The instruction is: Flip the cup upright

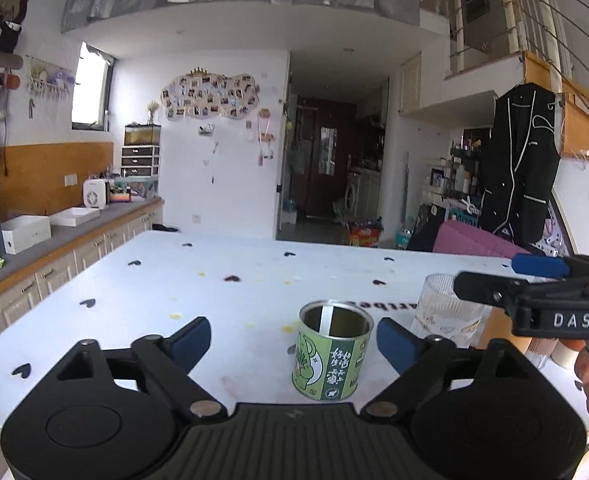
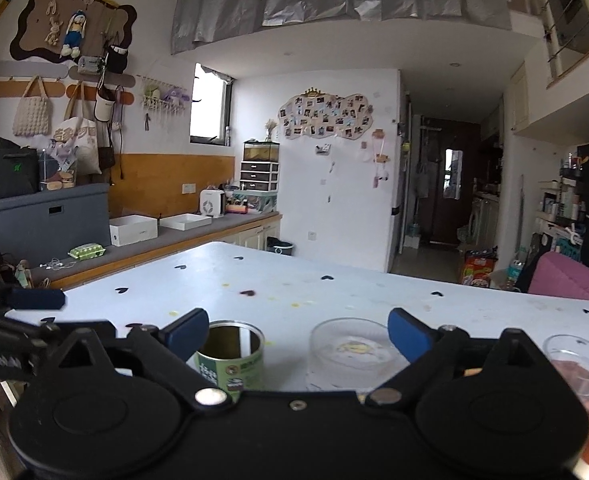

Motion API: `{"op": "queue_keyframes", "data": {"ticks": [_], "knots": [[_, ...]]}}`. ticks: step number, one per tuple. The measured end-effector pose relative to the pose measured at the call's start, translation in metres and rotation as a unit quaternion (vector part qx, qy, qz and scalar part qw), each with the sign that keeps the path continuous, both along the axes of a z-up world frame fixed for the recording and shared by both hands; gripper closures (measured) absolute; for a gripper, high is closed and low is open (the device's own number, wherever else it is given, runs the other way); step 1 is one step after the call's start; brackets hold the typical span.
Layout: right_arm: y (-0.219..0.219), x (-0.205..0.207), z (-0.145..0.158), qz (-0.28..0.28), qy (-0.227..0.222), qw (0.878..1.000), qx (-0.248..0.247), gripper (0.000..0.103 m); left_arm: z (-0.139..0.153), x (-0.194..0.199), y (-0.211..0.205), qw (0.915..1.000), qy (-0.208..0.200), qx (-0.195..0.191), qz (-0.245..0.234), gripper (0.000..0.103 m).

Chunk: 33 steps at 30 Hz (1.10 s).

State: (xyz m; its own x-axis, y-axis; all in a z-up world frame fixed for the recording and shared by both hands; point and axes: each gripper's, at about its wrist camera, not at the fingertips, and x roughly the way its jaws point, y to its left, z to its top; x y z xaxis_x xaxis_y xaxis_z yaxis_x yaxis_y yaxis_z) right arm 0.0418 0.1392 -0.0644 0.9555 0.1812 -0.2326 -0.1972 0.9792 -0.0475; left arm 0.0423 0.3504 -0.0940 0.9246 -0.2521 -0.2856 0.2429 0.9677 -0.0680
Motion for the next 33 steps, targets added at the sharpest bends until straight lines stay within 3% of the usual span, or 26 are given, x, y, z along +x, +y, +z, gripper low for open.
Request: {"op": "queue_keyframes", "data": {"ticks": [7,16,33], "knots": [[-0.014,-0.017,-0.003,-0.015,0.003,1.000,-0.004,0.002,0.005,-0.010,-0.003,1.0000,-0.002,0.004,0.006,0.000],[-0.021,-0.028,-0.010,-0.028,0.010,1.000,-0.010,0.000,-0.001,-0.016,-0.001,0.9996,0.018,0.002,0.023,0.000],[-0.032,-0.042,-0.016,-0.030,0.021,0.999,-0.004,0.000,-0.002,-0.024,-0.010,0.9988,0.020,0.031,0.031,0.000]]}}
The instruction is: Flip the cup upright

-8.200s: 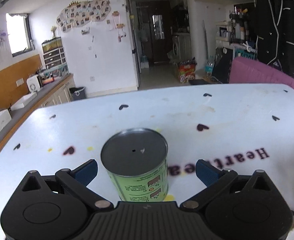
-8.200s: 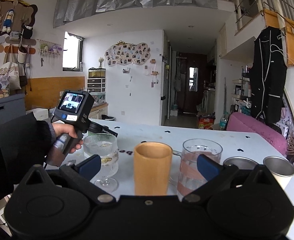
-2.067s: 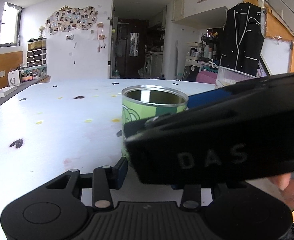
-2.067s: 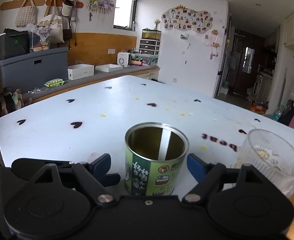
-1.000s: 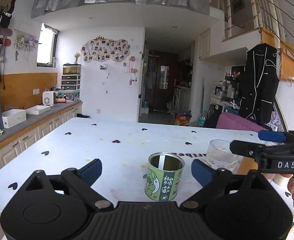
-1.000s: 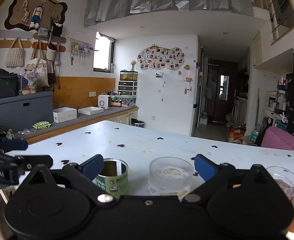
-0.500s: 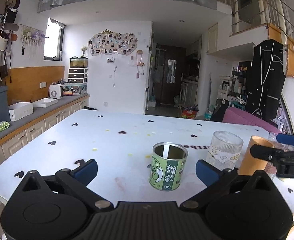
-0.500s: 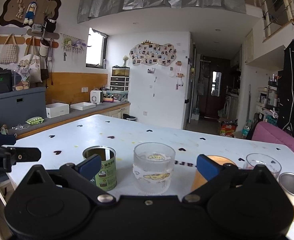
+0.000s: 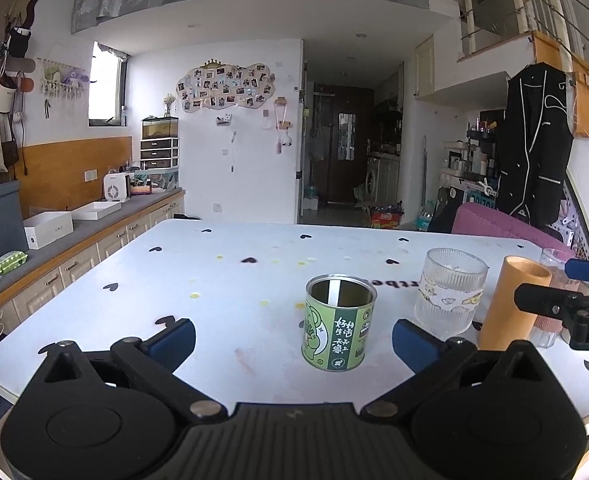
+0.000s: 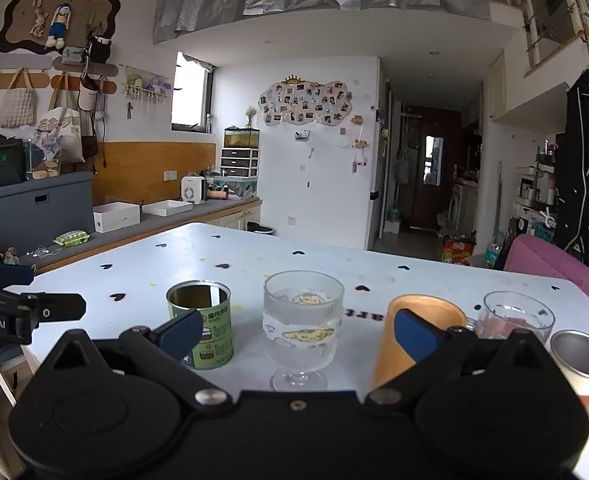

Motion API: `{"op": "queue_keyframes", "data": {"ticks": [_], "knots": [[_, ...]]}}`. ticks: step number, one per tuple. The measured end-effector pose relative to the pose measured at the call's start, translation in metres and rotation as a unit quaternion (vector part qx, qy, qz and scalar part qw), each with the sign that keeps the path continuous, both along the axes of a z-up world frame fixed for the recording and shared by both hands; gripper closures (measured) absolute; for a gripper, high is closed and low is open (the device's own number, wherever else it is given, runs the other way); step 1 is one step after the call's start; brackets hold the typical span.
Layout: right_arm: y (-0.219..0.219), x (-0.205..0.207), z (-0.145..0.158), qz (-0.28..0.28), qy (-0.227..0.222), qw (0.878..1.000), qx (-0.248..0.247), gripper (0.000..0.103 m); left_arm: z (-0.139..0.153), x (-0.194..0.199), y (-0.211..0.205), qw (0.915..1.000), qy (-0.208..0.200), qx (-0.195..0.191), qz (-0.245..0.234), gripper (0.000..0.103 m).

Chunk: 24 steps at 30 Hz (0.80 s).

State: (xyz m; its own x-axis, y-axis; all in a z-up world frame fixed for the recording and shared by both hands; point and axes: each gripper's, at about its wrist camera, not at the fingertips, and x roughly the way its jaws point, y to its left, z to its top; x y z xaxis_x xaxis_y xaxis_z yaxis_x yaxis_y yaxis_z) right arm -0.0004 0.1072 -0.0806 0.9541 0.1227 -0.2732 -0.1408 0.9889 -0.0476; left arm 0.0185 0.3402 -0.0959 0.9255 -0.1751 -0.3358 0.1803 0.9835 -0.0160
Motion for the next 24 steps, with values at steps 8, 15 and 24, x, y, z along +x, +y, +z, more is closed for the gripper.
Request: {"op": "queue_keyframes", "data": {"ticks": [8,15,24], "knots": [[-0.0016,-0.0028,-0.0007,-0.001,0.000,1.000,0.000,0.000,0.0001,-0.0002,-0.0017,1.0000,0.001,0.005,0.000,0.000],[-0.0022,-0.0024,-0.0001,0.001,0.002,1.000,-0.003,0.000,0.0005,-0.0020,-0.0015,1.0000,0.001,0.006,-0.002,0.000],[-0.0010,-0.0031,-0.0001,0.002,0.003,1.000,-0.003,0.000,-0.0005,-0.0008,-0.0014,1.0000,0.001,0.006,-0.002,0.000]]}}
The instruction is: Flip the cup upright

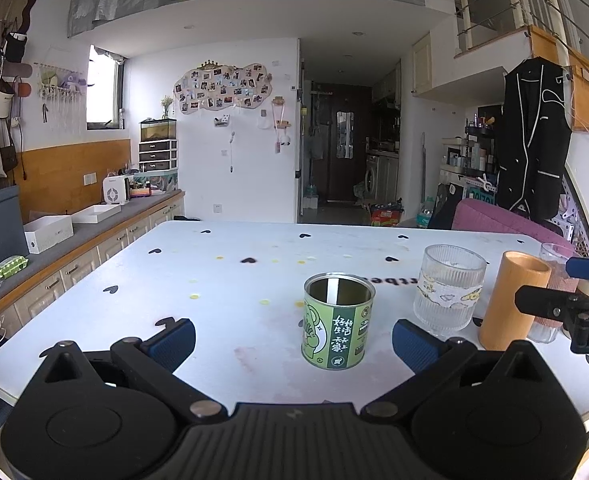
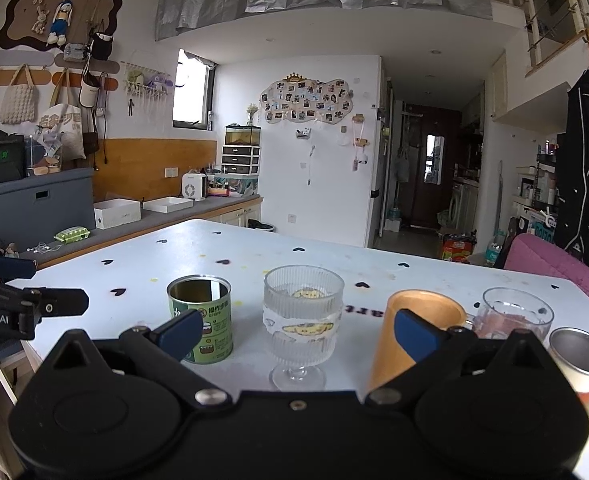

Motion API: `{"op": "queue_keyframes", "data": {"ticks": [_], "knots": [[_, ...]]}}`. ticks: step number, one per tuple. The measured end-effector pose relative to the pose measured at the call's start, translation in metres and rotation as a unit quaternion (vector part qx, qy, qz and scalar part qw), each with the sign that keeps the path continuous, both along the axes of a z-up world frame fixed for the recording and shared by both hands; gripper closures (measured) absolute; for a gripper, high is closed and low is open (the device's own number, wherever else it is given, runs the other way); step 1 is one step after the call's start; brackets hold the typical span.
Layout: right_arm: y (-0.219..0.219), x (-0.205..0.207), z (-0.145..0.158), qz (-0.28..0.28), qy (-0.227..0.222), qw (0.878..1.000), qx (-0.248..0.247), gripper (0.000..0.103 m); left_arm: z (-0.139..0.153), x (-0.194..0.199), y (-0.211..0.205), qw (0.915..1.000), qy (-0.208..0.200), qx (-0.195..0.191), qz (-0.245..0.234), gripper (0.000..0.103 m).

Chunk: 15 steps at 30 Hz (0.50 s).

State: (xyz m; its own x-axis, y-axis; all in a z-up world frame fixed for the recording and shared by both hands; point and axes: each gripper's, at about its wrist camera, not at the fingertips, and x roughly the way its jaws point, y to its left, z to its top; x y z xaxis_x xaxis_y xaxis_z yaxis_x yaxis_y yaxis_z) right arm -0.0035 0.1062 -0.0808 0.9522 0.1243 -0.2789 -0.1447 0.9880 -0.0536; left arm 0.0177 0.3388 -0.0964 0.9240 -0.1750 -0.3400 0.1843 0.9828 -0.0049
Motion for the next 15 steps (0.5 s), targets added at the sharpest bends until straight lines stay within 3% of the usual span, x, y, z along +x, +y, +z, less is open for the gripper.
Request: {"op": "queue_keyframes", "data": {"ticks": [15], "knots": [[0.0007,-0.0002,-0.0006,0.001,0.000,1.000,-0.001,0.000,0.0011,-0.0002,-0.0001,1.0000,0.002,0.000,0.001,0.000]]}}
